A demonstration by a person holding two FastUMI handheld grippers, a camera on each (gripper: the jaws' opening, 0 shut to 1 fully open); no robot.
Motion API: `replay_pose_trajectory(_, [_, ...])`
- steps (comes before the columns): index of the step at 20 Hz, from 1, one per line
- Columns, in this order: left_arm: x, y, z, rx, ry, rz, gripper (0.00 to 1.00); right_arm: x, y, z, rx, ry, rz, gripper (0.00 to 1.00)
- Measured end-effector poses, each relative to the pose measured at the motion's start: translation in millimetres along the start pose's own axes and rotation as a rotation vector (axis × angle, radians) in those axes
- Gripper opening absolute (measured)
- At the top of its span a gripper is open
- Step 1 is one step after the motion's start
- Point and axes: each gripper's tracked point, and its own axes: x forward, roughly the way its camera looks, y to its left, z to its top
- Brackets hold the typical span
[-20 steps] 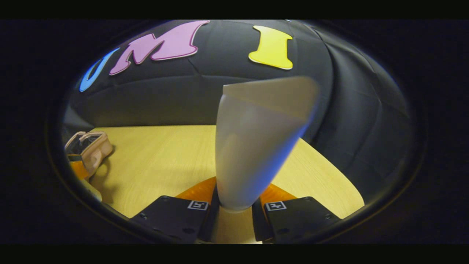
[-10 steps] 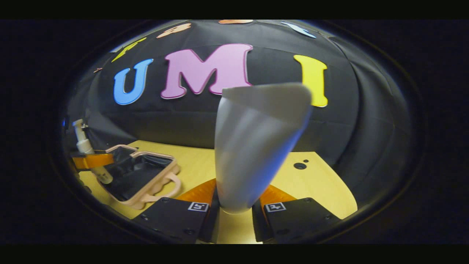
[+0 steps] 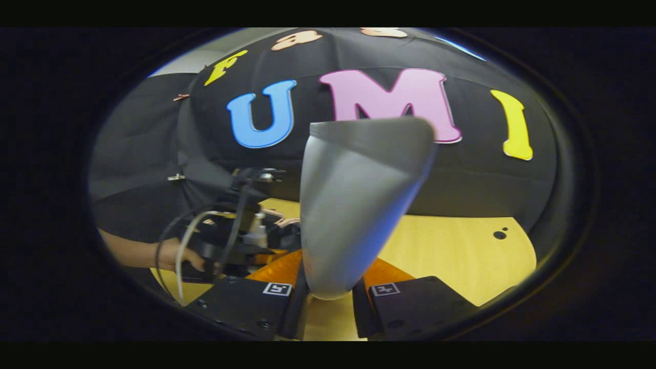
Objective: First open the suitcase, pack the skin care products into it, and then close the suitcase.
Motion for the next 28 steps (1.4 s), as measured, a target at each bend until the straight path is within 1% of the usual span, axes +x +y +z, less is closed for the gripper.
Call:
replay_pose_trajectory(1, [2.9, 2.3, 3.8, -0.009, 0.012, 0.005, 0.63, 1.6, 10.4, -2.8, 0.007, 0.008, 0.025, 0.36])
replay_pose_trajectory(2, [13.3, 3.7, 8.0, -0.011, 0.032, 0.006, 0.63, 2.8, 15.8, -4.0, 0.01, 0.012, 0.037, 0.41])
replay_pose_trajectory(3, [20.8, 3.4, 3.3, -0.012, 0.092, 0.006, 0.63, 5.1, 17.9, -5.2, 0.017, 0.016, 0.043, 0.36])
replay_pose_trajectory(4, [24.9, 7.3, 2.6, -0.003, 0.124, 0.024, 0.64, 10.1, 20.0, -6.4, 0.027, 0.026, 0.041, 0.36])
replay_pose_trajectory(5, [33.5, 10.9, -4.6, 0.003, 0.184, 0.047, 0.65, 15.5, 19.0, -8.9, 0.044, 0.041, 0.039, 0.36])
replay_pose_trajectory(6, [35.0, 11.7, -11.6, 0.013, 0.239, 0.073, 0.64, 21.0, 15.8, -13.2, 0.06, 0.062, 0.029, 0.41])
replay_pose_trajectory(8, [34.6, 9.1, 2.3, 0.02, 0.181, 0.071, 0.66, 29.1, 8.8, -17.7, 0.081, 0.091, 0.011, 0.41])
replay_pose_trajectory(9, [29.1, 9.5, 6.1, -0.009, 0.153, 0.061, 0.69, 34.8, 7.9, -20.4, 0.087, 0.107, 0.004, 0.41])
replay_pose_trajectory(10, [18.4, 10.2, 7.7, -0.044, 0.131, 0.053, 0.64, 40.6, 7.5, -23.0, 0.092, 0.123, -0.001, 0.41])
replay_pose_trajectory(11, [4.3, 12.0, 10.0, -0.082, 0.1, 0.045, 0.7, 45.5, 7.7, -25.4, 0.099, 0.14, -0.006, 0.41])
replay_pose_trajectory(12, [-13.3, 14.0, 17.1, -0.133, 0.044, 0.026, 0.75, 50.9, 10.4, -29.0, 0.106, 0.162, -0.011, 0.41])
replay_pose_trajectory(13, [-34.9, 24.7, 22.1, -0.178, -0.028, 0.029, 0.79, 57.3, 15.4, -33.9, 0.116, 0.182, -0.011, 0.41])
replay_pose_trajectory(15, [-81.9, 52.3, 23.5, -0.235, -0.137, 0.102, 0.84, 73.0, 27.9, -47.1, 0.106, 0.24, 0.001, 0.41])
replay_pose_trajectory(16, [-104.1, 56.8, 17.2, -0.246, -0.169, 0.11, 0.85, 81.5, 31.6, -53.5, 0.104, 0.267, -0.002, 0.41])
replay_pose_trajectory(17, [-126.6, 55.5, 13.9, -0.244, -0.197, 0.093, 0.89, 88.7, 34.5, -61.0, 0.122, 0.297, -0.006, 0.41])
replay_pose_trajectory(18, [-145.6, 56.3, 11.5, -0.237, -0.222, 0.09, 0.89, 94.8, 38.4, -68.8, 0.157, 0.334, -0.011, 0.41])
replay_pose_trajectory(19, [-161.0, 58.7, 9.4, -0.237, -0.261, 0.103, 0.89, 99.6, 46.3, -80.1, 0.197, 0.376, -0.022, 0.41])
replay_pose_trajectory(20, [-176.0, 59.9, 10.8, -0.251, -0.309, 0.108, 0.89, 108.3, 52.5, -89.2, 0.22, 0.408, -0.029, 0.41])
replay_pose_trajectory(21, [-189.7, 58.0, 10.6, -0.266, -0.353, 0.088, 0.89, 113.9, 53.2, -98.6, 0.217, 0.439, -0.049, 0.41])
replay_pose_trajectory(22, [-202.7, 57.1, 8.7, -0.277, -0.38, 0.065, 0.88, 118.6, 51.6, -105.7, 0.216, 0.466, -0.079, 0.34])
replay_pose_trajectory(23, [-212.3, 57.5, 3.4, -0.281, -0.392, 0.043, 0.89, 123.3, 49.6, -114.4, 0.225, 0.497, -0.112, 0.41])
replay_pose_trajectory(24, [-220.3, 58.2, -0.1, -0.284, -0.394, 0.03, 0.89, 126.9, 50.5, -122.4, 0.254, 0.537, -0.139, 0.41])
replay_pose_trajectory(25, [-222.9, 58.0, -4.1, -0.289, -0.392, 0.029, 0.88, 127.6, 53.3, -132.3, 0.3, 0.601, -0.159, 0.41])
replay_pose_trajectory(26, [-229.2, 60.9, -5.6, -0.312, -0.398, 0.036, 0.88, 129.8, 57.1, -137.4, 0.34, 0.635, -0.167, 0.41])
replay_pose_trajectory(27, [-235.2, 58.4, -4.6, -0.347, -0.41, 0.019, 0.88, 132.3, 57.7, -140.3, 0.354, 0.658, -0.178, 0.41])
replay_pose_trajectory(28, [-242.4, 53.8, -1.6, -0.382, -0.423, -0.014, 0.88, 135.5, 55.1, -142.7, 0.352, 0.668, -0.197, 0.41])
